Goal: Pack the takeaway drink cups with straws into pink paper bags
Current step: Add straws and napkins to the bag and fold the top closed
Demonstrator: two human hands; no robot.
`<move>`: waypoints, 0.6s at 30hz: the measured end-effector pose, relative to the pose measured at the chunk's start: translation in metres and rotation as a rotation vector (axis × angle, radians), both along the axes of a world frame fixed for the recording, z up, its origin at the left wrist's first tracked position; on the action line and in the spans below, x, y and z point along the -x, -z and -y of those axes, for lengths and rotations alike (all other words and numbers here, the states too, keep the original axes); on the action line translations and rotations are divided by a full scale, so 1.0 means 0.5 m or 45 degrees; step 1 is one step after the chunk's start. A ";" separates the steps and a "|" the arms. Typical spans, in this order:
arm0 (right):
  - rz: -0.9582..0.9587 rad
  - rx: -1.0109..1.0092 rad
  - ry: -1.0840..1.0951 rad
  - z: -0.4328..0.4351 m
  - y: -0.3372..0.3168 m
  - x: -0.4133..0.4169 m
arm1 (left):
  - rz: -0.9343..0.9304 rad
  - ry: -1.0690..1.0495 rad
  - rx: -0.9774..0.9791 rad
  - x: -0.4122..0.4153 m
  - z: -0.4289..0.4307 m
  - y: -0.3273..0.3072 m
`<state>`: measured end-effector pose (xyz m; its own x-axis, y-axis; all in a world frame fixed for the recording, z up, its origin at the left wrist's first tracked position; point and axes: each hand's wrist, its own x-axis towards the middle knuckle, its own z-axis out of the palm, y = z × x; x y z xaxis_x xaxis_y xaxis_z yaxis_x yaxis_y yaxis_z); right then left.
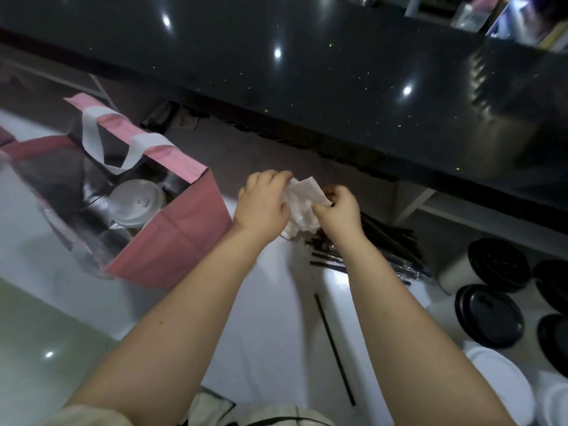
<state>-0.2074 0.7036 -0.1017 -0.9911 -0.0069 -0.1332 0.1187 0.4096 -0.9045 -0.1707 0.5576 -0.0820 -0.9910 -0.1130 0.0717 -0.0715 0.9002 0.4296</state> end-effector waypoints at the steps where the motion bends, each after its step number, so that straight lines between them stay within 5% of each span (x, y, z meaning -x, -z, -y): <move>1: -0.006 0.047 0.006 -0.010 -0.014 -0.012 | -0.012 0.014 0.004 -0.006 -0.007 -0.013; 18: -0.580 0.042 -0.152 -0.042 -0.304 -0.096 | -0.378 0.050 0.280 -0.095 0.042 -0.284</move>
